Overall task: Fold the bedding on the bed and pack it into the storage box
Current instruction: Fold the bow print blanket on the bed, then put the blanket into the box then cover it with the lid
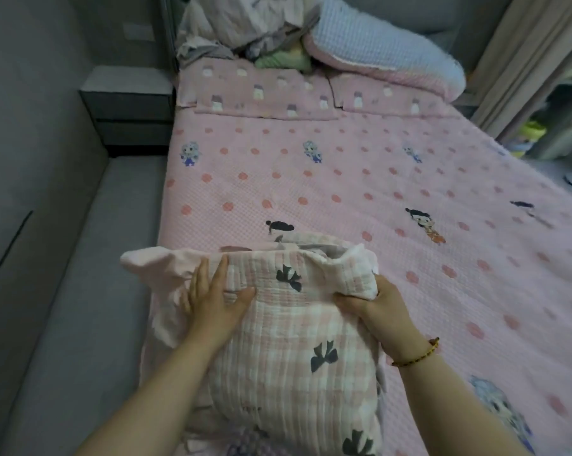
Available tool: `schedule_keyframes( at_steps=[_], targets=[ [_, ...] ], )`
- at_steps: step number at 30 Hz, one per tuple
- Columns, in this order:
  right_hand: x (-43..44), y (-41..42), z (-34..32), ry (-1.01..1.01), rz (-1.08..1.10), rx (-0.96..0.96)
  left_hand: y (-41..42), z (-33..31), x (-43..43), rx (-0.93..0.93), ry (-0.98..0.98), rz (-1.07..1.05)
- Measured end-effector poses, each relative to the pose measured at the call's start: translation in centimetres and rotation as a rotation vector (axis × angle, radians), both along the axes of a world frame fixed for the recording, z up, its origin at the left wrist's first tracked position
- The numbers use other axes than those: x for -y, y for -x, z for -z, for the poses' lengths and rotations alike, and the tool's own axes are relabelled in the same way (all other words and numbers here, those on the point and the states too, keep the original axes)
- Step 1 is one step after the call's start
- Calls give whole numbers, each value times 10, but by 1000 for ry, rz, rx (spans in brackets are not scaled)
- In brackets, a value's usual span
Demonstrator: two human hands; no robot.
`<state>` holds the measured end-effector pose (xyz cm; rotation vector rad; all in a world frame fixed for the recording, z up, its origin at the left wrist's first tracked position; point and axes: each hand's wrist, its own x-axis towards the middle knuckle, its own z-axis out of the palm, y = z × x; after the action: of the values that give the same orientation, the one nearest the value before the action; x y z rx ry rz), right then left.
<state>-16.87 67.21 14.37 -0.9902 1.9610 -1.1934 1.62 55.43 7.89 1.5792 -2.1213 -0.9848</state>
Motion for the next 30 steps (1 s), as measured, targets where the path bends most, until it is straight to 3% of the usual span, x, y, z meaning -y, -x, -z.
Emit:
schedule_keyframes(
  at_steps=[6, 12, 16, 21, 30],
  targets=[
    [-107, 27, -37, 50, 188, -161, 77, -52, -37, -12, 92, 496],
    [-258, 57, -64, 82, 541, -211, 195, -109, -159, -36, 84, 1095],
    [-361, 76, -59, 116, 791, -129, 254, -107, -254, -99, 96, 1219],
    [-513, 100, -45, 48, 1060, -82, 331, -97, -413, -82, -24, 1420],
    [-724, 135, -28, -47, 1393, -145, 427, -76, -653, -64, -124, 1596]
  ],
)
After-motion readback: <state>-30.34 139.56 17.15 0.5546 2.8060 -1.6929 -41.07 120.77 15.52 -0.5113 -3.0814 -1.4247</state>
